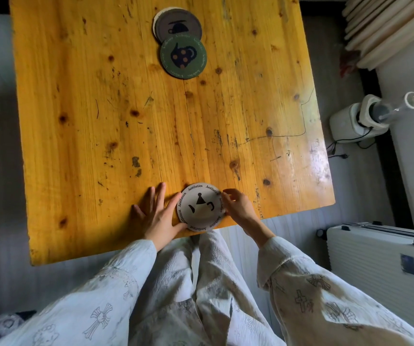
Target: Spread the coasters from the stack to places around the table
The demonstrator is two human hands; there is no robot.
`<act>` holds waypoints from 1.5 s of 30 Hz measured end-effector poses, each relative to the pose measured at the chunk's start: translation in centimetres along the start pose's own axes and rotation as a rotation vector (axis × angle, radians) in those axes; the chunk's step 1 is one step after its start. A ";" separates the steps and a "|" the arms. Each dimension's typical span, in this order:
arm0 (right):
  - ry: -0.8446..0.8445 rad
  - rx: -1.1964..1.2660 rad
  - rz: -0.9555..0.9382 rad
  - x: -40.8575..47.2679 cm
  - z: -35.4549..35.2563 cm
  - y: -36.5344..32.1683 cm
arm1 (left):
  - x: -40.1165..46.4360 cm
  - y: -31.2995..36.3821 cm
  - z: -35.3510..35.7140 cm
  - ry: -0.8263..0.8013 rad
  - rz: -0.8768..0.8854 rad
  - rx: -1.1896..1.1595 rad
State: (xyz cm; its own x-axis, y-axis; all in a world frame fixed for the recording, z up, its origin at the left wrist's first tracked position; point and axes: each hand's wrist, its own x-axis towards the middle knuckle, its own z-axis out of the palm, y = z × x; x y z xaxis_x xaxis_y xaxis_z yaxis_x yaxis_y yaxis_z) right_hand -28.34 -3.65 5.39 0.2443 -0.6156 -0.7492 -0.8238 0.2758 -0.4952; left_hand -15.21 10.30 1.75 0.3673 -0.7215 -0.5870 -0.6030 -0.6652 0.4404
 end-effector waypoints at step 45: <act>0.137 0.212 -0.333 9.4 -57.0 10.1 | 13.9 53.9 5.0 0.376 0.199 -0.349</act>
State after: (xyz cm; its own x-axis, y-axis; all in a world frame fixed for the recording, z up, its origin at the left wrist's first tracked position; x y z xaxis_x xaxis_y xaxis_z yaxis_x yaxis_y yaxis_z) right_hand -63.55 -48.72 18.38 0.3975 -0.7857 -0.4740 -0.5843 0.1816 -0.7910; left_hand -46.11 -34.66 13.95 0.5363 -0.8162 -0.2148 -0.4392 -0.4872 0.7548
